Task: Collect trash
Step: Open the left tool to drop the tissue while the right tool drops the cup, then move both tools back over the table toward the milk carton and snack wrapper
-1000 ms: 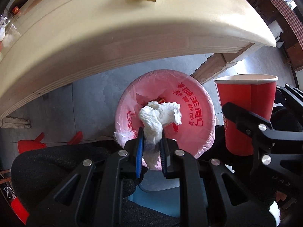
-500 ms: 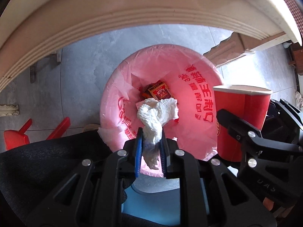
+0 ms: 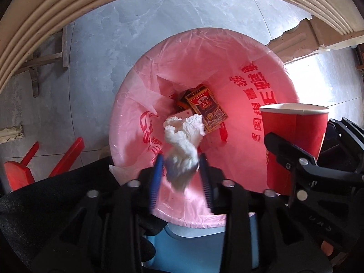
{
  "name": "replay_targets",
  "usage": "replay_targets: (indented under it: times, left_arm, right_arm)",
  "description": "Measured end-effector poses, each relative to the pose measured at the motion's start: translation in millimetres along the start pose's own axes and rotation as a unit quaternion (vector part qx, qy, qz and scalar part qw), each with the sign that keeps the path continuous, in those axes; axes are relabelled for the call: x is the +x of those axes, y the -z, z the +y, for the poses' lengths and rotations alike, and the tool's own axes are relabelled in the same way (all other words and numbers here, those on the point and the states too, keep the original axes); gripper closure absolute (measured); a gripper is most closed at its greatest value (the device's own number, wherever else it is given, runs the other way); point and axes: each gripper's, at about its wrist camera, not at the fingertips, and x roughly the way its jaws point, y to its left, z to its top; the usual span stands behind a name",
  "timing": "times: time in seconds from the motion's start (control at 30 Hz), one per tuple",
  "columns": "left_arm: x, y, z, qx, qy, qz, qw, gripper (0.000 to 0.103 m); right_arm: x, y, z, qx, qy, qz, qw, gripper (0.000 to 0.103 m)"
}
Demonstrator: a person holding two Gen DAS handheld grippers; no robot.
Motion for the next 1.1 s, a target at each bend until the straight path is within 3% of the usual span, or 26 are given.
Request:
replay_targets:
  times: [0.1,0.23,0.33,0.93,1.1]
  left_arm:
    - [2.1,-1.2,1.1,0.005,-0.012,0.001,0.9999,0.062]
    - [-1.7,0.7,8.0,0.000,-0.030,-0.005,0.9996,0.048]
    - [-2.5,1.0,12.8,-0.009,-0.029,-0.008,0.9995,0.044]
    - [-0.7,-1.0,12.2,-0.015,-0.054,-0.007,0.9984,0.041]
    - [-9.2,1.0,13.5,-0.016,-0.059,-0.017,0.9980,0.038]
  right_arm:
    - [7.2,-2.4,-0.2,0.000,-0.001,0.007,1.000,0.041]
    - [14.4,-6.2,0.6,0.001,-0.001,0.013,1.000,0.039]
    - [16.3,-6.1,0.5,0.000,0.001,0.016,1.000,0.038]
    - [23.3,-6.9,-2.1,0.004,0.010,0.037,0.999,0.036]
    - [15.2,-5.5,-2.9,0.010,0.011,0.029,0.999,0.028]
